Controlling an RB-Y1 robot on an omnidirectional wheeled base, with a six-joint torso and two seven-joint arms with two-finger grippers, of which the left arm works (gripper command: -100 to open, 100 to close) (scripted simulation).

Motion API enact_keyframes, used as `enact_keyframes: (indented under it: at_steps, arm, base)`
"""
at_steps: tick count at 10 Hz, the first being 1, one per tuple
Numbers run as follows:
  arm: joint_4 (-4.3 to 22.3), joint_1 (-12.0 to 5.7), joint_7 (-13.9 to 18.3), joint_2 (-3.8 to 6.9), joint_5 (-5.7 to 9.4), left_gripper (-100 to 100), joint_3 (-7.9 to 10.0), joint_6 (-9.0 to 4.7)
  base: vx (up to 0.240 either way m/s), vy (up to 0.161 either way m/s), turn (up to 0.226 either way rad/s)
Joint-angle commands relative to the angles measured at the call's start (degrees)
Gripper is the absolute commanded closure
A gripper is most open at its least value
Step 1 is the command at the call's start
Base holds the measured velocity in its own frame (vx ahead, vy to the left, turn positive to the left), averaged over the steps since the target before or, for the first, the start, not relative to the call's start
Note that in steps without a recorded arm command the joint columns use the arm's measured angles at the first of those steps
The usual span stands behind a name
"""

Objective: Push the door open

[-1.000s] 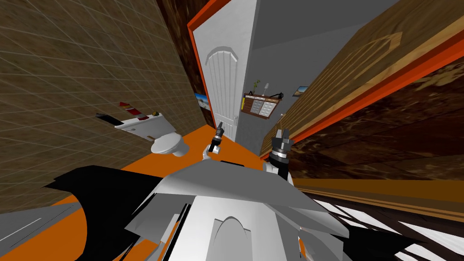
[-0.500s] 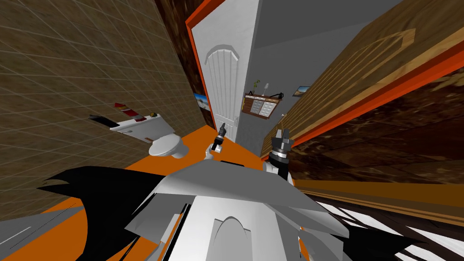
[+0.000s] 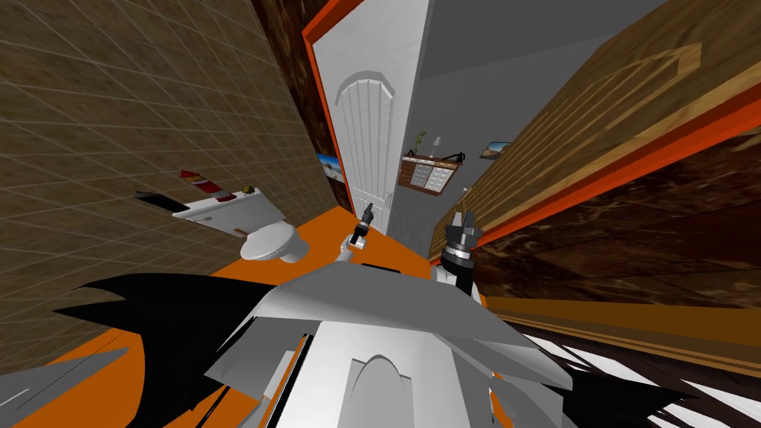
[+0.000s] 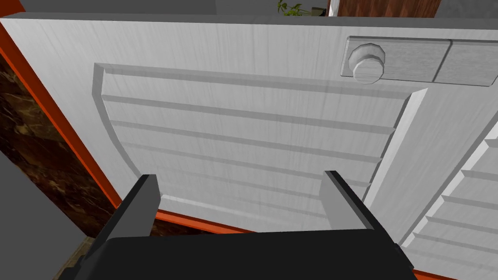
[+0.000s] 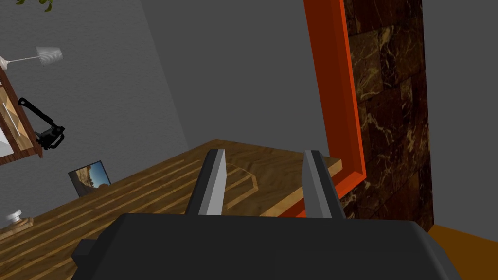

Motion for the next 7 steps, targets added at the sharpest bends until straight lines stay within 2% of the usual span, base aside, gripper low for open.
enact_keyframes:
  at_steps: [1, 2, 3, 5, 6, 7]
  arm:
    - [2.9, -1.92, 0.3, -0.11, -0.07, -100, -0.42, 0.40]
    - [4.9, -3.32, 0.4, -0.25, -0.11, -100, -0.65, 0.50]
    - [5.5, -3.32, 0.4, -0.25, -0.11, -100, -0.65, 0.50]
    - [9.5, -6.10, 0.7, -0.54, -0.19, -100, -1.11, 0.69]
    - [10.1, -6.10, 0.7, -0.54, -0.19, -100, -1.11, 0.69]
    - [12.2, -7.42, 0.8, -0.73, -0.23, -100, -1.33, 0.79]
  base:
    - [0.073, 0.058, -0.027]
    - [0.092, 0.072, -0.030]
    - [0.064, 0.049, -0.017]
    - [0.067, 0.053, -0.020]
    - [0.060, 0.053, -0.015]
    - [0.058, 0.037, -0.012]
